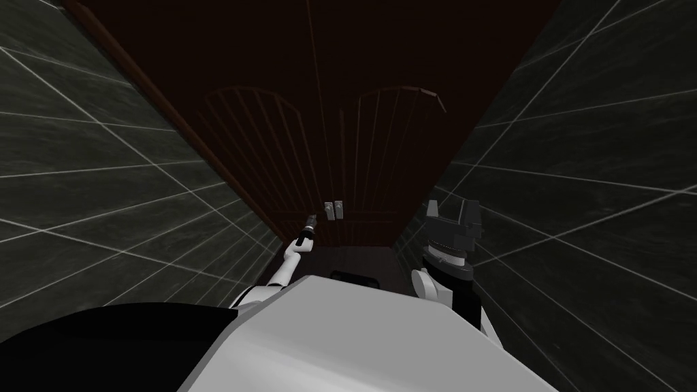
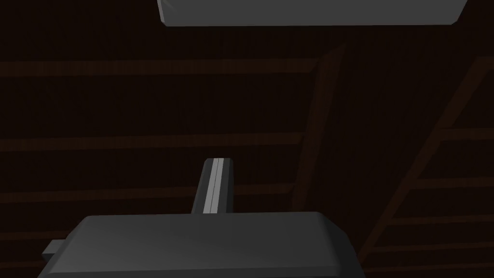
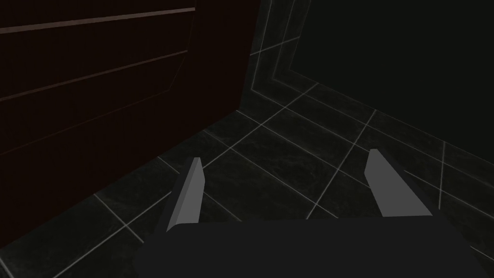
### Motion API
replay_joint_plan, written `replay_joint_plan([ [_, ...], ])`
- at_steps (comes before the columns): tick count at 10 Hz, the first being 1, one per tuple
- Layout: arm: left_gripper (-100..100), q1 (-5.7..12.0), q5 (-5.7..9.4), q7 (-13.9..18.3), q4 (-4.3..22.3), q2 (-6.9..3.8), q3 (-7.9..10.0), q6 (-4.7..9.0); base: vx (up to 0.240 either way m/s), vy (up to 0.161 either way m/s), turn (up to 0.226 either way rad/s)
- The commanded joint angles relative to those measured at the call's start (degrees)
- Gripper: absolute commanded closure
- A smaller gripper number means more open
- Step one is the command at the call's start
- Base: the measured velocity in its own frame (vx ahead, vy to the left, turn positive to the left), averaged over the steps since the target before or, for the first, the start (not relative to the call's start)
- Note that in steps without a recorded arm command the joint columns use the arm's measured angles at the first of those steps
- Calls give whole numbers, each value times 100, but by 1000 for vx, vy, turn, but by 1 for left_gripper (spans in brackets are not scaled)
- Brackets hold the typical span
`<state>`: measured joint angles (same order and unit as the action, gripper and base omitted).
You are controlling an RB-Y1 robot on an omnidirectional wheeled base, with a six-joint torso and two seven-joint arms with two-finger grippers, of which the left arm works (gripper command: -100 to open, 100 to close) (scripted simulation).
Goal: Pull the door open
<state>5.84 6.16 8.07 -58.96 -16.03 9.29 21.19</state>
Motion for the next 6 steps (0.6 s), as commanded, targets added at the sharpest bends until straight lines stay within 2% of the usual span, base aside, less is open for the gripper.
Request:
replay_joint_plan([
  [1,-100,6,-7,34,-45,4,-69,-22,-195,-61,-35],
  [4,-100,66,-38,93,-182,66,-268,-77,-188,-87,-76],
  [5,-100,71,-30,77,-142,49,-221,-74,-66,-40,-16],
  [6,-100,-47,-3,64,-62,-64,-57,-82,-39,50,248],
])
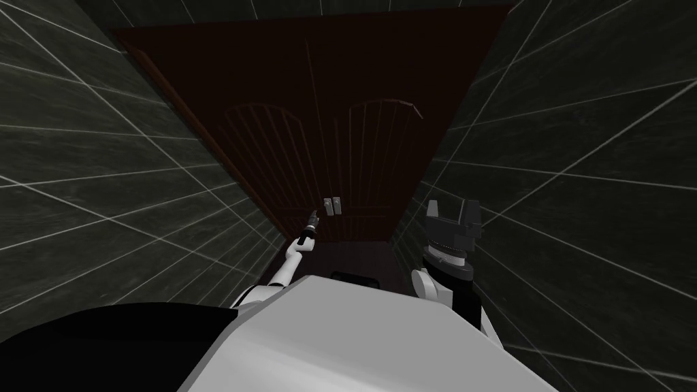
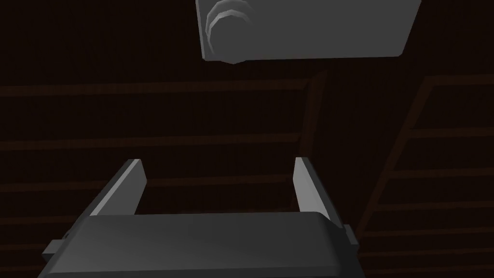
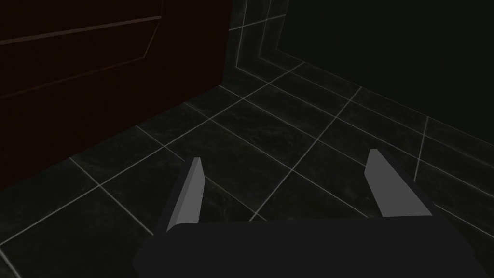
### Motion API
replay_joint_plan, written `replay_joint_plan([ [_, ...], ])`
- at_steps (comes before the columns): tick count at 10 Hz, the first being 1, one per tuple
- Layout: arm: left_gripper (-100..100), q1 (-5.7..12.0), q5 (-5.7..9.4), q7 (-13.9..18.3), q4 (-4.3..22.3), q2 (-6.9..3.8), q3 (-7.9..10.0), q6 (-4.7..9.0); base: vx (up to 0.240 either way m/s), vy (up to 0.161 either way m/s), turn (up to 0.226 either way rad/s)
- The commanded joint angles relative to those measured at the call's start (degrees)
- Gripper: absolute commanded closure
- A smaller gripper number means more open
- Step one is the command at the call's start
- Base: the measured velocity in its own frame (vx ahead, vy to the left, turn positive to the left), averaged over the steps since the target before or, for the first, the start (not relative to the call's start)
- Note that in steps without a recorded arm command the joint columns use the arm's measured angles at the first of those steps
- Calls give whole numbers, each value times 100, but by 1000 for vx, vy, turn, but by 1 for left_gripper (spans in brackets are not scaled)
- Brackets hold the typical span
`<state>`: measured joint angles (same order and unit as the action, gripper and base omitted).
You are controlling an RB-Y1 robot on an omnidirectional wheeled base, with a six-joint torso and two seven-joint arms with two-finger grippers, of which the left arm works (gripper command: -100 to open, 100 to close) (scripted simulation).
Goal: Pull the door open
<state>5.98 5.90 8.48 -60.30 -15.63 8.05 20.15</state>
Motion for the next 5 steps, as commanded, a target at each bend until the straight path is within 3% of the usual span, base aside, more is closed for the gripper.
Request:
replay_joint_plan([
  [1,-100,-125,38,11,122,-167,165,23,-15,98,200],
  [3,-100,-193,57,-17,201,-242,310,33,92,116,99],
  [5,-100,-145,50,-29,202,-207,295,47,201,33,-44],
])
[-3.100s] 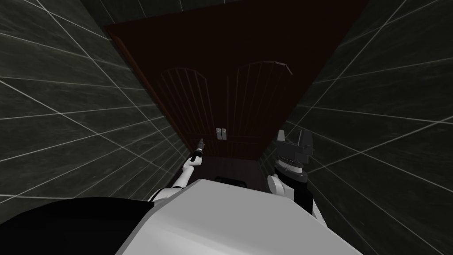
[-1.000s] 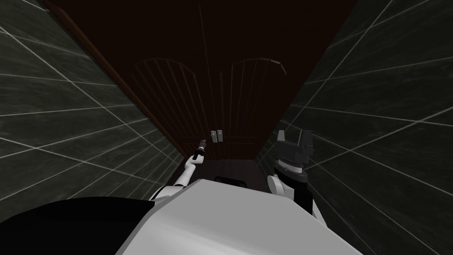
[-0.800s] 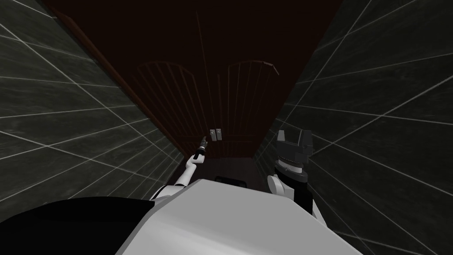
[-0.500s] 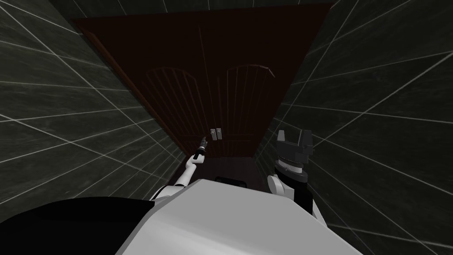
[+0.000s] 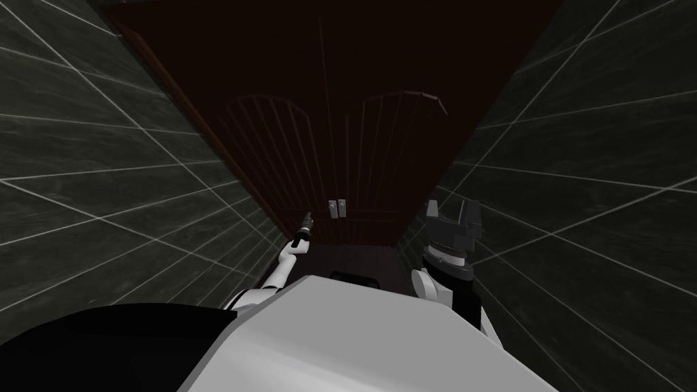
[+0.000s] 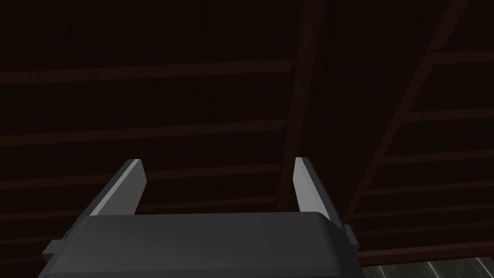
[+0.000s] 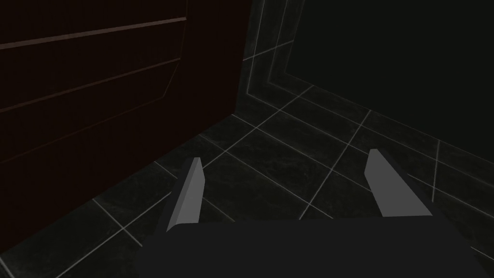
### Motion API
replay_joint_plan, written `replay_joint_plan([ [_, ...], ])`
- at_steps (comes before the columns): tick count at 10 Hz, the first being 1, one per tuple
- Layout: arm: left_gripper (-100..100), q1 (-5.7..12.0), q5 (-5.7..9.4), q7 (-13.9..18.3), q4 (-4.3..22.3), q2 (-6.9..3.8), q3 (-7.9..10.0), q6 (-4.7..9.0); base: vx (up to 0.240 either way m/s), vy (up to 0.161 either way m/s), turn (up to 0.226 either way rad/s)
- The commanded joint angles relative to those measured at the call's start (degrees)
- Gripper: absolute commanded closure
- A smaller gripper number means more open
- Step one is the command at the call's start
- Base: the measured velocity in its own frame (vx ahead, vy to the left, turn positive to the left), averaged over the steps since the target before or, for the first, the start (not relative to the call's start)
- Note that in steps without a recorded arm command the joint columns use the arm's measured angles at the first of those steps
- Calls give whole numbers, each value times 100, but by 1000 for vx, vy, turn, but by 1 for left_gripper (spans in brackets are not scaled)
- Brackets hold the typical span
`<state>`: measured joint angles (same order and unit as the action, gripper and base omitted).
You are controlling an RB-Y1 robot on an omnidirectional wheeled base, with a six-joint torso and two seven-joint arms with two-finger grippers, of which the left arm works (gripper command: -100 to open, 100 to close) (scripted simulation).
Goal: Pull the door open
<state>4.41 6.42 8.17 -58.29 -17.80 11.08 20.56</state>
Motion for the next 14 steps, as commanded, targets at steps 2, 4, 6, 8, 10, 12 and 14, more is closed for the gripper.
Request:
replay_joint_plan([
  [2,-100,123,-22,-6,-34,102,-102,23,204,-45,-123],
  [4,-100,266,-49,-9,-91,226,-241,41,227,-78,-190],
  [6,100,214,-41,-23,-135,199,-180,-17,45,-20,0],
  [8,100,214,-41,-23,-135,199,-180,-17,-36,20,5],
  [10,100,214,-41,-23,-135,199,-180,-17,-20,6,-3],
  [12,-100,122,-25,-9,-123,125,-115,-29,-71,20,82],
  [14,-100,93,-24,8,-145,115,-133,-34,-208,66,46],
])
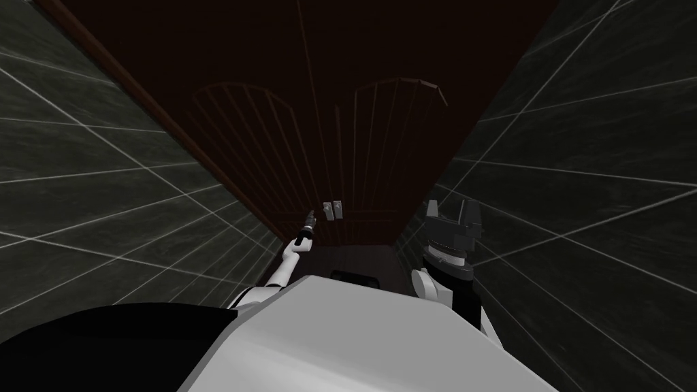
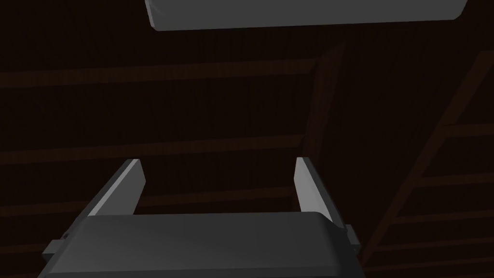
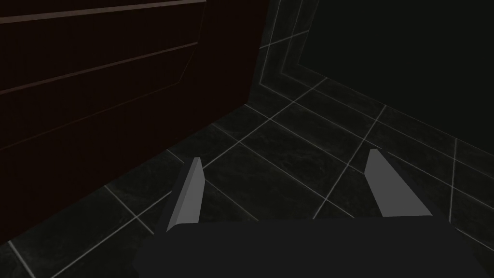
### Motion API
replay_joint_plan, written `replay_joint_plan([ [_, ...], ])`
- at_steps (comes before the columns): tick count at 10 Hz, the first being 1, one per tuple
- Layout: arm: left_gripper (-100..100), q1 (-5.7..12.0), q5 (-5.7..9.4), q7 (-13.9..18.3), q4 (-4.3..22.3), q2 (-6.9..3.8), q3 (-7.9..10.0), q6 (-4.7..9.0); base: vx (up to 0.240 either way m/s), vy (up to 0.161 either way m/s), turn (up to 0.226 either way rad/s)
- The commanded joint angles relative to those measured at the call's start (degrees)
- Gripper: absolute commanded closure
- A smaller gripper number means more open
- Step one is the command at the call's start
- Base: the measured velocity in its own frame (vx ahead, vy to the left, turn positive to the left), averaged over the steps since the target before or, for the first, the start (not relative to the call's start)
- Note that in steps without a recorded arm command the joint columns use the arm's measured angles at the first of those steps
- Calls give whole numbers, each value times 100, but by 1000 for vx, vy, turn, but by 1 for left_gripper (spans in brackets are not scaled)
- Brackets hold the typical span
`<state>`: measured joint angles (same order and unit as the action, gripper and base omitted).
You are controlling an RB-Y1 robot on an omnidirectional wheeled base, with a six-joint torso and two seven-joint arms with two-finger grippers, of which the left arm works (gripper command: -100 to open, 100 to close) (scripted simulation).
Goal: Pull the door open
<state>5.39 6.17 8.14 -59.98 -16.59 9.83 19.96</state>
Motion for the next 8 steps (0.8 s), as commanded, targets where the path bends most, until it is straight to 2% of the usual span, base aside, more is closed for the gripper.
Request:
replay_joint_plan([
  [1,-100,-10,-3,24,-3,2,-42,25,-218,2,-32],
  [2,-100,-2,-11,45,-50,30,-113,23,-224,-48,-51],
  [4,-100,49,-34,86,-156,116,-287,23,-201,-129,-119],
  [5,-100,-23,-27,72,-205,97,-228,9,-71,-63,-20],
  [6,-100,-142,-4,52,-156,13,-78,-11,-26,22,211],
  [8,-100,-259,24,26,-54,-87,108,9,2,83,171],
])
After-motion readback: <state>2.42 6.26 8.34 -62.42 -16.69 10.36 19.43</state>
